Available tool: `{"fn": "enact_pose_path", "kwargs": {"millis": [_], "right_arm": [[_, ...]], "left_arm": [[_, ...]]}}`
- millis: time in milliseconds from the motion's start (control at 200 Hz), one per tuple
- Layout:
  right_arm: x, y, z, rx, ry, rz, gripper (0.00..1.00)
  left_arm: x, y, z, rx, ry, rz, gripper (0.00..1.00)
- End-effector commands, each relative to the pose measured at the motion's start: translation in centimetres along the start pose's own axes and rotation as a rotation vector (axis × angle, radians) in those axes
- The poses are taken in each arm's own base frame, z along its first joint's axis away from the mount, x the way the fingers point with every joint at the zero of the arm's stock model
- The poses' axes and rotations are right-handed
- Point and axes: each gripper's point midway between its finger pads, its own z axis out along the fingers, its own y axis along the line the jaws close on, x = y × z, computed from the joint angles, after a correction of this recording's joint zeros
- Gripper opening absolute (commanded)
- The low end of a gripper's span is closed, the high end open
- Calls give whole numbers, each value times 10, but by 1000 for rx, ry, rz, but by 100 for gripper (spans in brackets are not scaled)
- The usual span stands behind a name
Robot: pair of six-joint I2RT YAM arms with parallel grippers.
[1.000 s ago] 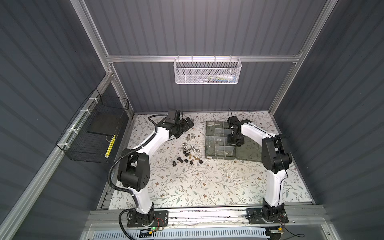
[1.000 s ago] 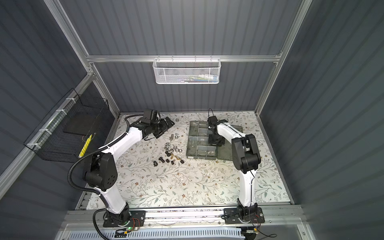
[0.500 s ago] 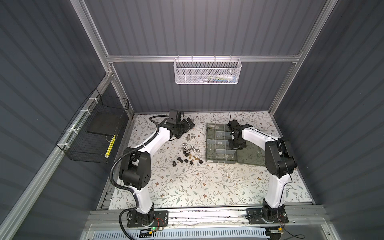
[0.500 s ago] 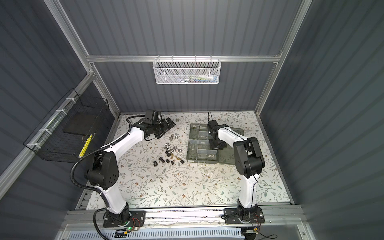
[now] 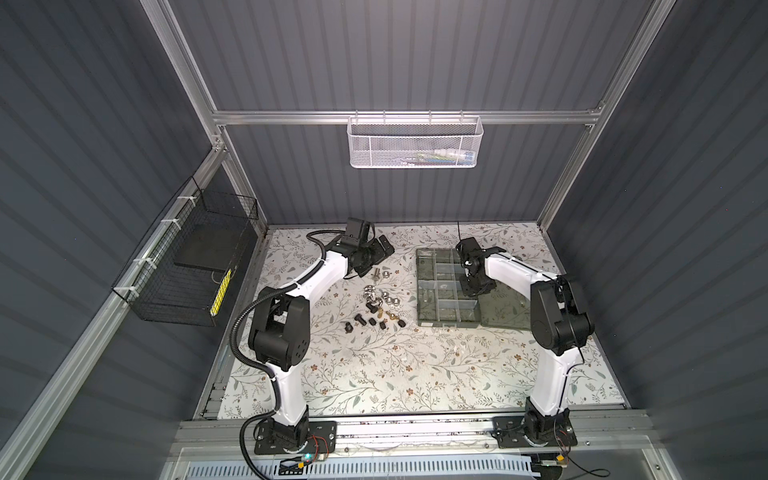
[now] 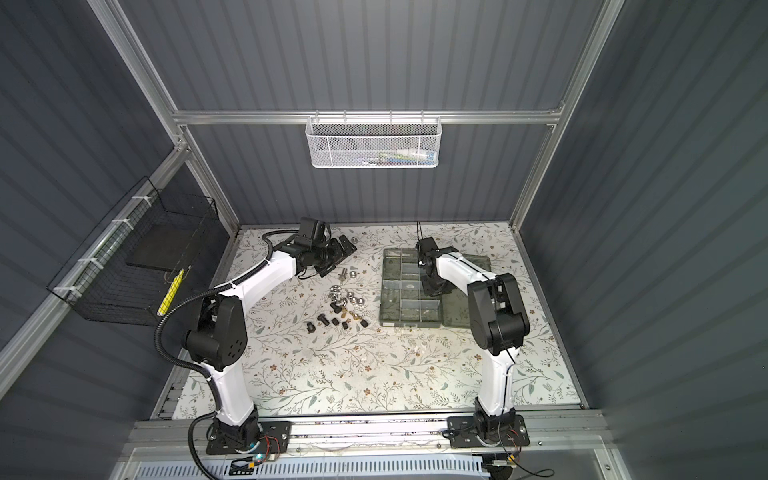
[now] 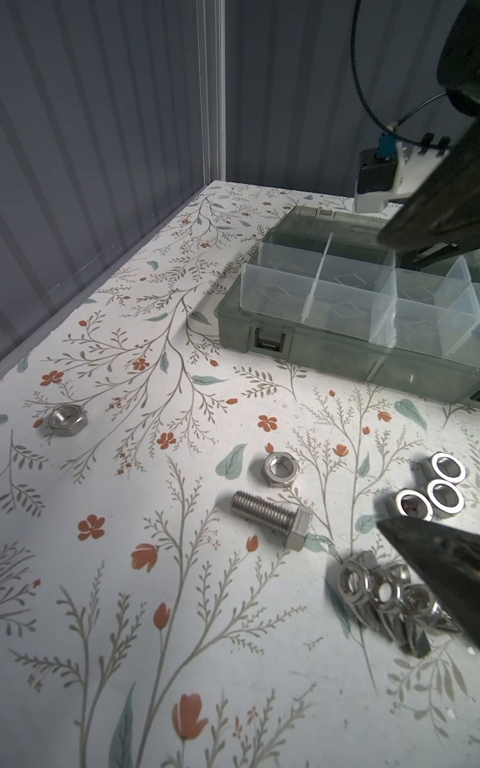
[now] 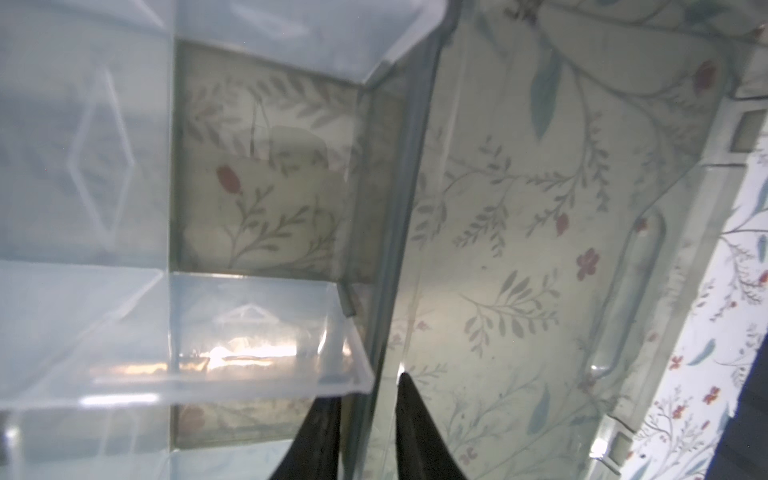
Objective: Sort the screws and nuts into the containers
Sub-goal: 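Raise the right gripper over the box while the left gripper reaches toward a silver nut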
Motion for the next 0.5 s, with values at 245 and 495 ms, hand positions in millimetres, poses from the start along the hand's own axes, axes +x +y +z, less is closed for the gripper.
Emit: {"fn": "enact_pose_path", "kwargs": {"millis": [245,495], "right_arm": [[-31,-9,-50,-19,-100,65,55],[-39,4,-96,-182,-165,224,99]], "left_arm": [[-32,5,15,-163,-51,141,100],[-56,15,36,-263,-110,288,100]]}}
